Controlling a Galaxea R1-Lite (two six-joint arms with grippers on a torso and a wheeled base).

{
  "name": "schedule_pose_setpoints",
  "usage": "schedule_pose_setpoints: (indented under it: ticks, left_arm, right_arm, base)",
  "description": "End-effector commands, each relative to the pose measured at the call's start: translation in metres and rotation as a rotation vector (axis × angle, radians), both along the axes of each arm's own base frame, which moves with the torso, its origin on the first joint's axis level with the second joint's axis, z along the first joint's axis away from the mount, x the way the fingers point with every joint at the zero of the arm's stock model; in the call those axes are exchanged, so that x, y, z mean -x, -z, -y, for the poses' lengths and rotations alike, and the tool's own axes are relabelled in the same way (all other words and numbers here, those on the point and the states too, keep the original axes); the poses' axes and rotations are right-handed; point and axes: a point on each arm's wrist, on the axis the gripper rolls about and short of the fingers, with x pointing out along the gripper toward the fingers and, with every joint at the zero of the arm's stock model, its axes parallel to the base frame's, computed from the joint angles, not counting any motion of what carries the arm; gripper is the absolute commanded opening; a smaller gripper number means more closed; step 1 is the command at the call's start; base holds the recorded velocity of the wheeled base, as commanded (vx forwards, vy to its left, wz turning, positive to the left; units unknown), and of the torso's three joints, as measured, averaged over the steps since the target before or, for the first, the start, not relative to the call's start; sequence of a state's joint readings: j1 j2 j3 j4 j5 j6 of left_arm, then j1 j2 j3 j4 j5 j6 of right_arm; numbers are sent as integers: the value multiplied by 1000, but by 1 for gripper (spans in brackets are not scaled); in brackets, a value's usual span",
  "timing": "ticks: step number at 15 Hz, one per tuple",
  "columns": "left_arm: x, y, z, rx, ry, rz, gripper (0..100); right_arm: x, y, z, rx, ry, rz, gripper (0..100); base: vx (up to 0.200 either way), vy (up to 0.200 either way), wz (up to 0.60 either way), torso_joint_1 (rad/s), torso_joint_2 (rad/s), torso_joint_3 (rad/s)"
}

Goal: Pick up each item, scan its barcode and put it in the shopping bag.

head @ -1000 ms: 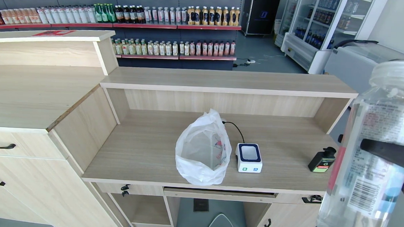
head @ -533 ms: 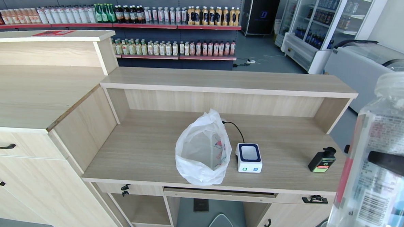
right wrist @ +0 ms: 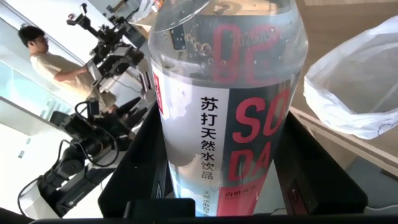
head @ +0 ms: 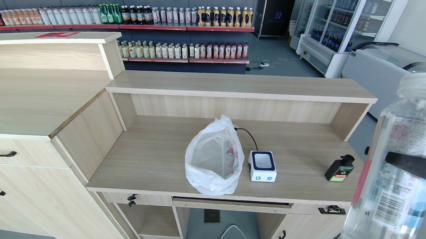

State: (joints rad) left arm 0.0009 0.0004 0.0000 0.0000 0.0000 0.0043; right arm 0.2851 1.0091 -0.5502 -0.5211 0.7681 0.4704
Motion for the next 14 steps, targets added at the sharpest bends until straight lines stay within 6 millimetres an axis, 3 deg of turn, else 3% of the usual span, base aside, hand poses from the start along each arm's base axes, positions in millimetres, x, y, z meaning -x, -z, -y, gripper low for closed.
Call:
schedule_pose_setpoints:
  ticks: [1, 7, 9, 10, 14]
  left_arm:
    - [0, 0, 0, 0, -1, 0, 100]
    - [0, 0, 0, 0, -1, 0, 100]
    - [0, 0, 0, 0, -1, 0, 100]
    - [0, 0, 0, 0, -1, 0, 100]
    - [0, 0, 0, 0, -1, 0, 100]
  right_arm:
    - [-2, 2, 1, 3, 10, -9, 0]
    - [-5, 1, 0, 8, 12, -6, 0]
    - [-22, 9, 0, 93, 71, 53, 0]
    - [-41, 19, 3, 214, 147, 132, 0]
    - [-89, 52, 30, 562, 363, 274, 0]
  base:
    - [0, 0, 0, 0, 0, 0]
    - [0, 0, 0, 0, 0, 0]
    - [0, 0, 0, 0, 0, 0]
    - [0, 0, 0, 0, 0, 0]
    - [0, 0, 0, 0, 0, 0]
